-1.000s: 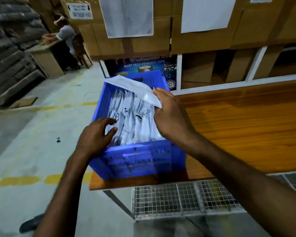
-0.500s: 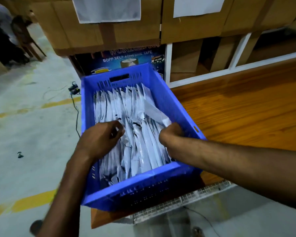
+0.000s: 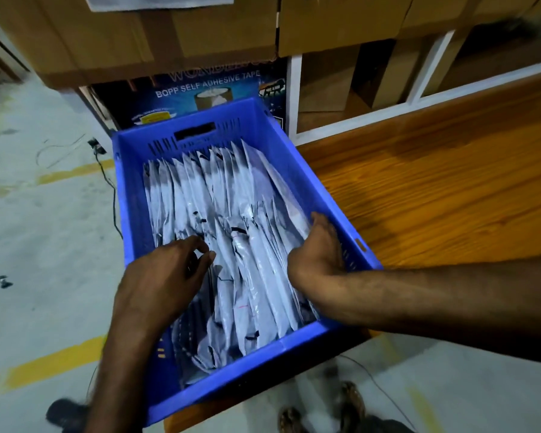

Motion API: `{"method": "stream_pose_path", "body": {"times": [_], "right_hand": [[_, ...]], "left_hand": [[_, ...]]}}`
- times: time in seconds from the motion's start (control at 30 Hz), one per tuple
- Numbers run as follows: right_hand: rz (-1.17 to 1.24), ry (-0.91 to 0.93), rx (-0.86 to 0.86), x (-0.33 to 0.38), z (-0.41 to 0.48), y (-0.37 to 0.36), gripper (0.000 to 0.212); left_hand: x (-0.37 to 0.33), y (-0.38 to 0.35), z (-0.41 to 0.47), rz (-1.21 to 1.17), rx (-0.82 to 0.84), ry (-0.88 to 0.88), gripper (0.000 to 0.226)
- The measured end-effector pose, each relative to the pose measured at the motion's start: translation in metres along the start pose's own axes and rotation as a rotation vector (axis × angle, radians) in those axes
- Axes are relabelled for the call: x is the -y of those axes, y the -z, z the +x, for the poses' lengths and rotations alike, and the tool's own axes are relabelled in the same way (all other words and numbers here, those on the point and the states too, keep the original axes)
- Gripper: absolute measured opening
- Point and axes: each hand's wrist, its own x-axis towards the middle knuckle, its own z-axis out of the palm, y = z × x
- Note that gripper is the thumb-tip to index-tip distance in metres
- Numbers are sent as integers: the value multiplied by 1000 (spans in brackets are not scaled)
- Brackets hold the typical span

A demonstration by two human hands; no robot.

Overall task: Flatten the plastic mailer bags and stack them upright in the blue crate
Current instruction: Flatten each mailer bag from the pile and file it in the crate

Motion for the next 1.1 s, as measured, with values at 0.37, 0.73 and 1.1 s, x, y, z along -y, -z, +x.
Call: {"method": "stream_pose_path", "body": {"times": [0.37,0.73,1.1], "right_hand": [[-1,-128,137,0,18,-39,64],[64,-165,159,-2,41,-54,57],[-523,304,157,5,26,-7,47]], "left_hand": [[2,-1,4,4,54,-11,28],[1,0,1,64,70,-32,32],[0,1,1,85,49,-46,34]]}}
